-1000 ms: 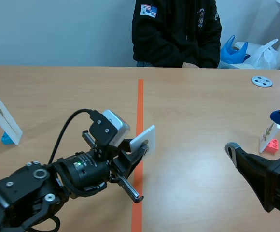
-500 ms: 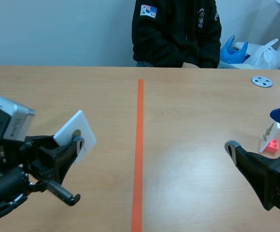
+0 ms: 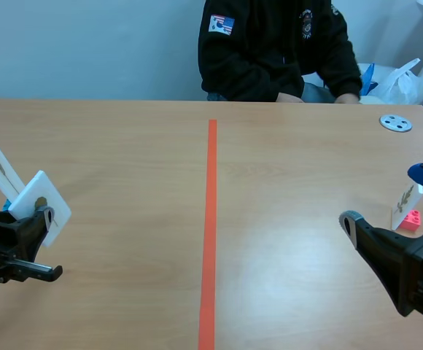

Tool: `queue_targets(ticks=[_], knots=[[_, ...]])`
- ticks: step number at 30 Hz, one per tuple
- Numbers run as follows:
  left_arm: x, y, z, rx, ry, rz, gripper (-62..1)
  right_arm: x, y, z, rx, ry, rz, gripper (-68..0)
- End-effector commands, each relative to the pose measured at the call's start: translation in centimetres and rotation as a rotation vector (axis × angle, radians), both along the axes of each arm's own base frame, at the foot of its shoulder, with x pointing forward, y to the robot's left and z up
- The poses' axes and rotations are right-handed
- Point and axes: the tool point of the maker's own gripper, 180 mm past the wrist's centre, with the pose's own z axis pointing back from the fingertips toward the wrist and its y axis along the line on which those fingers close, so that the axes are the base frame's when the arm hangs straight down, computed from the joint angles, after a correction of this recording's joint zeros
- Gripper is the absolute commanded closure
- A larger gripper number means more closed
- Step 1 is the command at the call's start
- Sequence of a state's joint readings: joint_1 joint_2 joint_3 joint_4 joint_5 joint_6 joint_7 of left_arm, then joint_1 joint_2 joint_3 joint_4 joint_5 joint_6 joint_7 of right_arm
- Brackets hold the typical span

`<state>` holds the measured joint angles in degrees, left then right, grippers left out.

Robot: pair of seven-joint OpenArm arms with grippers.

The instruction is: Sort the leaf by its shape. The table is split by an orange tape line. A compound leaf with several leaflets goes to the left side, a simple leaf with one blade goes to the right side. Return to the home posture when a red brick is placed on the table.

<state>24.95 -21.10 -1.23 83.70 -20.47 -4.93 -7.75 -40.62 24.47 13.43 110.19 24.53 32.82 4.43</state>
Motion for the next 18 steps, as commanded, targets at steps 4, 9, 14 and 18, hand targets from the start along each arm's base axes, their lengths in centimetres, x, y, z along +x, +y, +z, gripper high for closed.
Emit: queue_targets(ticks=[4,9,14,18], knots=[[1.7,1.9,-0.6,-0.018,-0.034,0.059,-4.1,0.5,0.0,1.1,0.008,-0.040,0.003,-67.9],[2.8,4.2,-2.1,-0.001,-0.033,0.124,-4.1,0.5,0.0,1.1,0.008,-0.040,0.003,-67.9],[3.4,6.5,-3.4,-0.045,-0.035,0.207,-4.1,0.5,0.0,1.1,0.008,-0.040,0.003,-67.9],[3.8,7.9,-4.3,-0.065,-0.034,0.259,-4.1,0.5,0.0,1.1,0.008,-0.040,0.003,-67.9]])
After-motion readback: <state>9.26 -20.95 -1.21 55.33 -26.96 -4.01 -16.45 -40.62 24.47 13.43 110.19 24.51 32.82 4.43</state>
